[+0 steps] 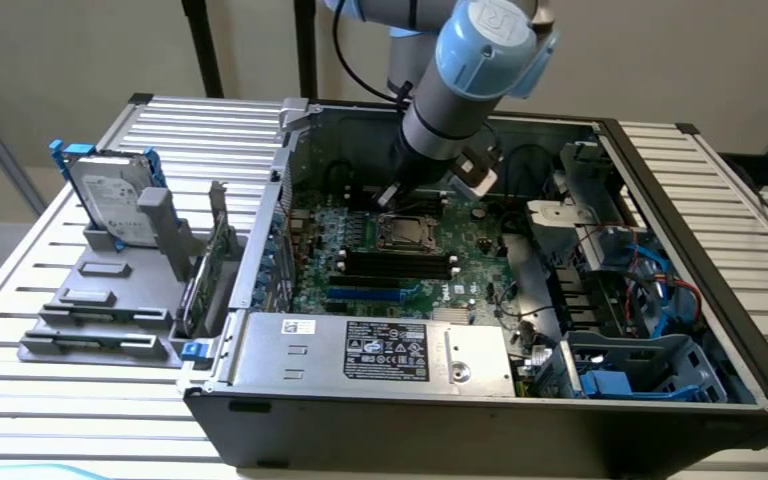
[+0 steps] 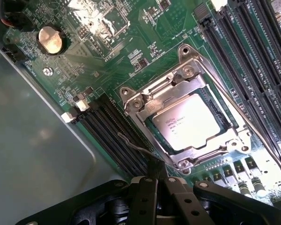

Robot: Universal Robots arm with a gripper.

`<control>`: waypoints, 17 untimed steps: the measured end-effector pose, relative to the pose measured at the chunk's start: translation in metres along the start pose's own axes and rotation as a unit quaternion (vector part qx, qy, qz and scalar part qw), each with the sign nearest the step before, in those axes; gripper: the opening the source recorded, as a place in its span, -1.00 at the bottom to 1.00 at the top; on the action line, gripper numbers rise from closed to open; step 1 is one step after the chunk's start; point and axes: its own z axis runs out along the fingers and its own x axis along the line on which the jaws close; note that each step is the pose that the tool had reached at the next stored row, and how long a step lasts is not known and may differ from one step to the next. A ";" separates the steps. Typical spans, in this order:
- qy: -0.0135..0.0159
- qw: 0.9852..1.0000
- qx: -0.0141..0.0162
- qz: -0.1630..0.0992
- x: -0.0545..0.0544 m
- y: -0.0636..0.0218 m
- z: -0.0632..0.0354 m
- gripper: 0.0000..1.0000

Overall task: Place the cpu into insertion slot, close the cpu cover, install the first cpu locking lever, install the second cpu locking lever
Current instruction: 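Install the first cpu locking lever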

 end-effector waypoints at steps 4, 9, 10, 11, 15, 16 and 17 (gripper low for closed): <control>0.000 1.000 0.000 0.000 0.002 0.0034 0.0013 -0.79; -0.001 1.000 0.001 0.000 0.003 0.0057 0.0018 -0.79; -0.001 1.000 0.001 0.001 0.004 0.0063 0.0018 -0.79; -0.001 1.000 0.002 0.001 0.004 0.0070 0.0017 -0.79; -0.001 1.000 0.002 0.001 0.006 0.0101 0.0014 -0.79; -0.002 1.000 0.002 0.001 0.007 0.0110 0.0013 -0.79; -0.002 1.000 0.002 0.001 0.008 0.0119 0.0012 -0.79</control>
